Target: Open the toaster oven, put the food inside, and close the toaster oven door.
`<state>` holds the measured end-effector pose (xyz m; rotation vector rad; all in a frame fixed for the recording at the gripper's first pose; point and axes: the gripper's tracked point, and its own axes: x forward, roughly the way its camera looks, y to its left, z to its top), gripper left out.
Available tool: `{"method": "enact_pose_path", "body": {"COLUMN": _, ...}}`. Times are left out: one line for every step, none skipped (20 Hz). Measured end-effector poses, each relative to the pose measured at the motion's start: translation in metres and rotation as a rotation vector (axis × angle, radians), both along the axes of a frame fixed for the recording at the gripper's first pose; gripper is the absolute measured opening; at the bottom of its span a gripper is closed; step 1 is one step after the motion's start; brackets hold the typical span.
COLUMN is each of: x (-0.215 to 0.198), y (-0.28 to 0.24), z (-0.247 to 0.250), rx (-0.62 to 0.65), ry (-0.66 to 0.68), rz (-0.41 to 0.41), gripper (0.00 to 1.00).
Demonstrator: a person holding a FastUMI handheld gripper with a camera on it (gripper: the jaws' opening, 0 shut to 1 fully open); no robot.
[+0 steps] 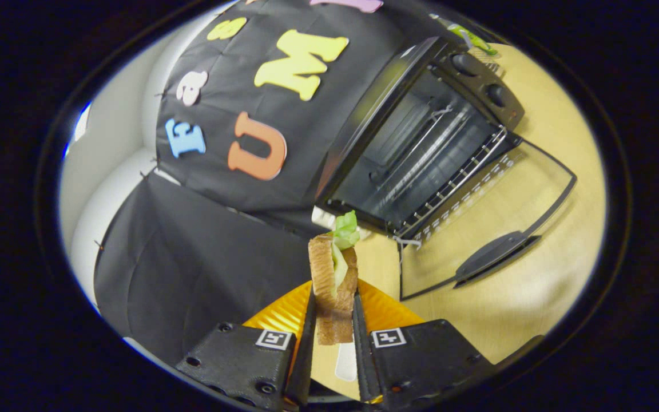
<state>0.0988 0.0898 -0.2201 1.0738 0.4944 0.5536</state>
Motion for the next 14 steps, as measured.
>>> {"method": "enact_pose_path", "body": {"x": 0.011, "y": -0.013, "z": -0.001, "rx": 0.038, "ry": -0.002, "rz": -0.077, "gripper": 0.37}}
{"method": "enact_pose_path", "body": {"x": 0.019, "y": -0.029, "z": -0.002, "rx": 0.074, "ry": 0.002, "rz": -0.157, "gripper": 0.37}}
{"method": "enact_pose_path", "body": {"x": 0.026, "y": -0.044, "z": -0.005, "rx": 0.094, "ry": 0.008, "rz": -0.233, "gripper": 0.37}}
{"method": "enact_pose_path", "body": {"x": 0.027, "y": -0.053, "z": -0.006, "rx": 0.100, "ry": 0.009, "rz": -0.301, "gripper": 0.37}}
{"method": "enact_pose_path", "body": {"x": 0.028, "y": -0.056, "z": -0.005, "rx": 0.109, "ry": 0.003, "rz": -0.353, "gripper": 0.37}}
{"method": "enact_pose_path", "body": {"x": 0.027, "y": -0.063, "z": 0.003, "rx": 0.123, "ry": -0.010, "rz": -0.391, "gripper": 0.37}}
{"method": "enact_pose_path", "body": {"x": 0.025, "y": -0.069, "z": 0.003, "rx": 0.138, "ry": -0.024, "rz": -0.421, "gripper": 0.37}}
{"method": "enact_pose_path", "body": {"x": 0.026, "y": -0.068, "z": 0.000, "rx": 0.140, "ry": -0.029, "rz": -0.445, "gripper": 0.37}}
{"method": "enact_pose_path", "body": {"x": 0.029, "y": -0.068, "z": -0.003, "rx": 0.139, "ry": -0.017, "rz": -0.471, "gripper": 0.37}}
{"method": "enact_pose_path", "body": {"x": 0.032, "y": -0.065, "z": -0.002, "rx": 0.155, "ry": 0.003, "rz": -0.492, "gripper": 0.37}}
{"method": "enact_pose_path", "body": {"x": 0.035, "y": -0.064, "z": -0.002, "rx": 0.196, "ry": 0.024, "rz": -0.508, "gripper": 0.37}}
{"method": "enact_pose_path", "body": {"x": 0.033, "y": -0.065, "z": -0.002, "rx": 0.238, "ry": 0.041, "rz": -0.522, "gripper": 0.37}}
{"method": "enact_pose_path", "body": {"x": 0.033, "y": -0.068, "z": -0.003, "rx": 0.263, "ry": 0.065, "rz": -0.546, "gripper": 0.37}}
{"method": "enact_pose_path", "body": {"x": 0.032, "y": -0.068, "z": -0.004, "rx": 0.258, "ry": 0.089, "rz": -0.574, "gripper": 0.37}}
